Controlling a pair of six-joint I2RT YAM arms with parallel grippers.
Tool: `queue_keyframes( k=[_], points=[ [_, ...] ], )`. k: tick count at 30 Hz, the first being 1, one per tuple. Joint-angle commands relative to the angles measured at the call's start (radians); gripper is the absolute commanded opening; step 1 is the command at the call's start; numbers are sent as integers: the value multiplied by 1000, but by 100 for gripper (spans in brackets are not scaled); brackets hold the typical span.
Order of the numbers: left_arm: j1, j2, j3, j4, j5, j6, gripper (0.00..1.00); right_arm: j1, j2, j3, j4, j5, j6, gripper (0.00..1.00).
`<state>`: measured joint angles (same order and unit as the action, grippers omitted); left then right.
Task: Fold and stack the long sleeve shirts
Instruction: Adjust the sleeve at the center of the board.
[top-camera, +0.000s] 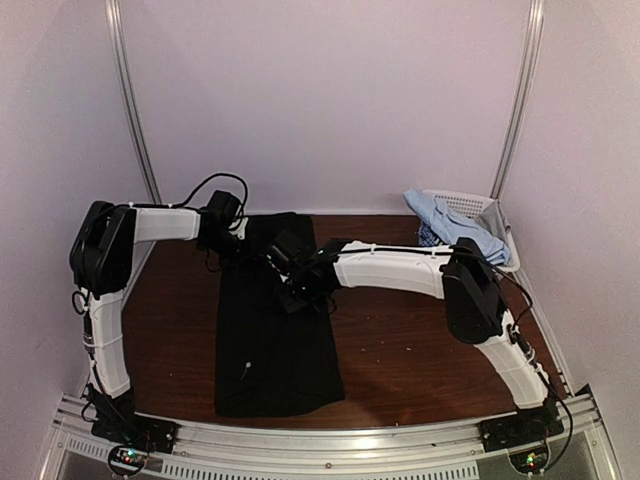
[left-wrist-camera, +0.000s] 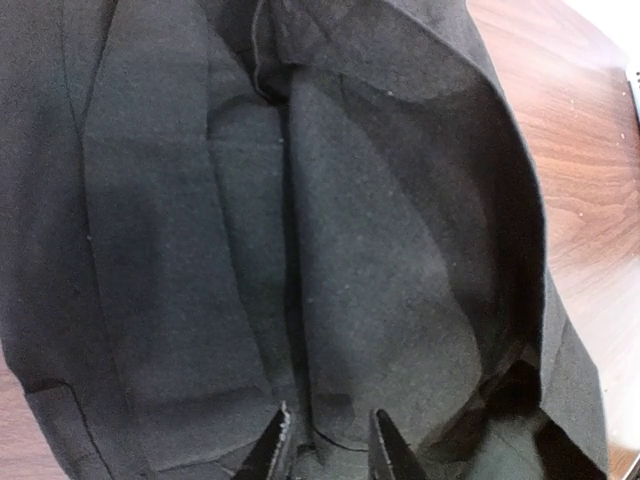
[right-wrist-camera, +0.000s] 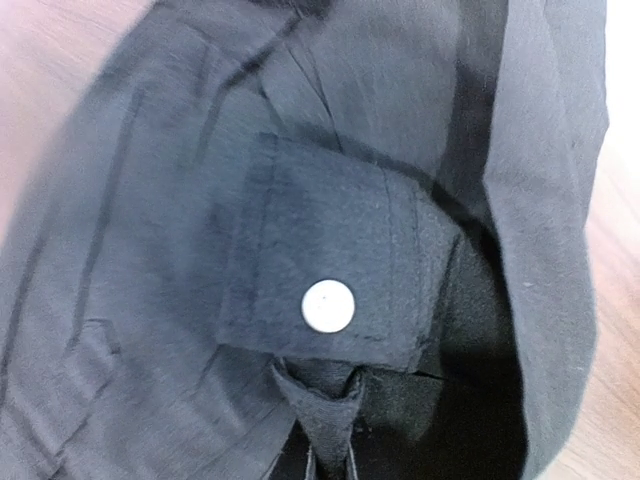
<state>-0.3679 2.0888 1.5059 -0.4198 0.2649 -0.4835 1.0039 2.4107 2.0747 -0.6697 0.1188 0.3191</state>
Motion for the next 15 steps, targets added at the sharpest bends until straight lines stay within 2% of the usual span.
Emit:
queue_keyframes(
  k=[1,10,15],
  points=[
    [22,-4,27,12,12,12,28,4,-140,46,-15,-61,-52,8],
    [47,-25,25,11,52,14,33,4,-314,75,29,-229,-85,7],
    [49,-64,-27,53,106,-13,40,-1,-335,105,79,-277,-67,8]
  ],
)
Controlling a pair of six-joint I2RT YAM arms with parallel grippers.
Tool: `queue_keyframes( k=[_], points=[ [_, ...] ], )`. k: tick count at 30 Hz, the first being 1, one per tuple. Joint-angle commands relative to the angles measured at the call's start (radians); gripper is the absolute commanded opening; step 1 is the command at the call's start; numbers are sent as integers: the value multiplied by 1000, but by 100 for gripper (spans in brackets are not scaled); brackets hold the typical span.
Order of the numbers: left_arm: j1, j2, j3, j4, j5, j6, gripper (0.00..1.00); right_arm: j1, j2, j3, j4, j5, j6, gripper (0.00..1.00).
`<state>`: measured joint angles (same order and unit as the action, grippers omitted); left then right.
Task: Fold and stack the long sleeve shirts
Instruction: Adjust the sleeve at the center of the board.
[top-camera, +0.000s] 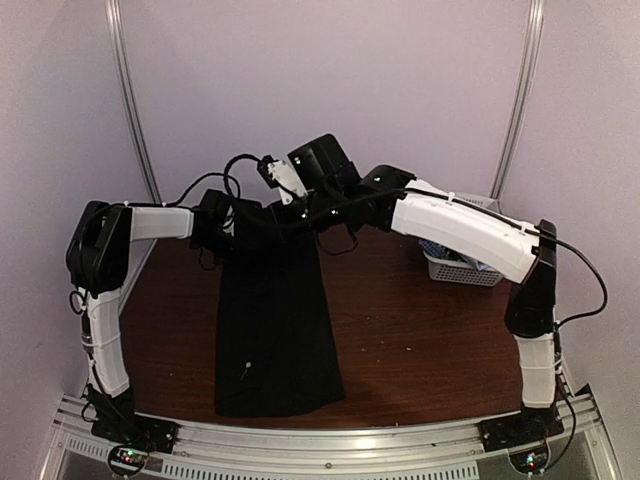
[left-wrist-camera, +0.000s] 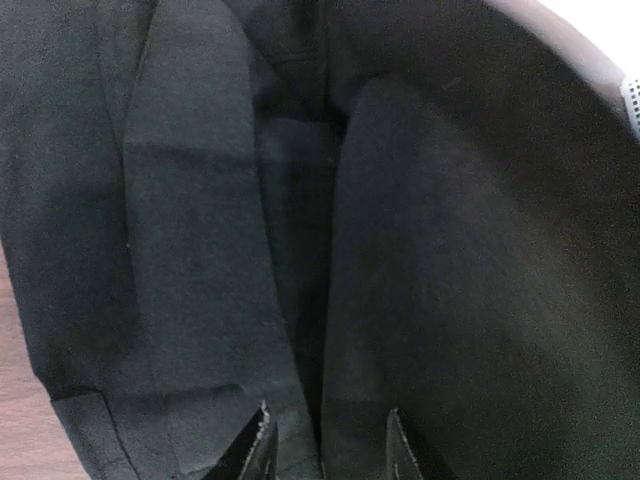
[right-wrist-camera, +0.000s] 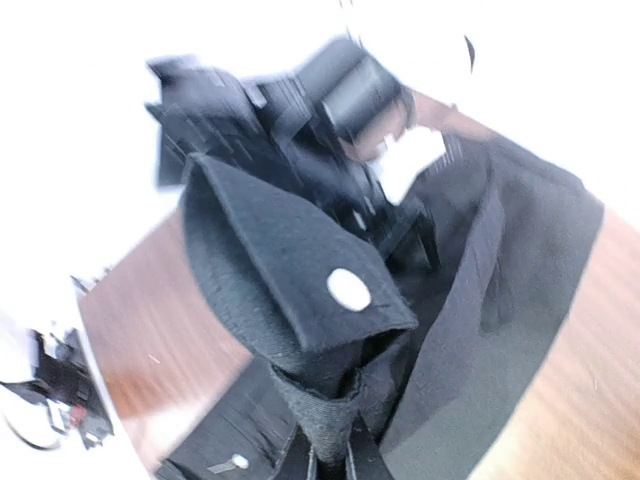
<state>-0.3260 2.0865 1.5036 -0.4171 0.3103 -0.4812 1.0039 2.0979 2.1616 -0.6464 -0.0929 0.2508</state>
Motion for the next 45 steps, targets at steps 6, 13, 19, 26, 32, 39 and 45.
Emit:
queue_keyframes(
  k=[6,13,19,26,32,39,45],
  points=[
    [19,-80,-63,79,105,-39,43,-25,-9,35,107,-83,-31,7],
    [20,-81,-80,84,109,-44,43,-33,-51,-165,156,-86,-38,3],
    [21,-79,-80,61,115,-26,43,-23,-207,-628,298,-146,-40,9],
    [19,-83,-103,52,114,-22,44,-21,-306,-837,317,-93,-26,61],
    [20,-95,-124,54,85,-26,44,-47,-264,-763,312,17,-24,74],
    [19,-90,-121,75,50,-29,43,-142,-28,-458,347,36,-12,74],
    [19,-56,-91,59,56,-12,39,-191,164,-205,270,-4,-13,72]
  ],
)
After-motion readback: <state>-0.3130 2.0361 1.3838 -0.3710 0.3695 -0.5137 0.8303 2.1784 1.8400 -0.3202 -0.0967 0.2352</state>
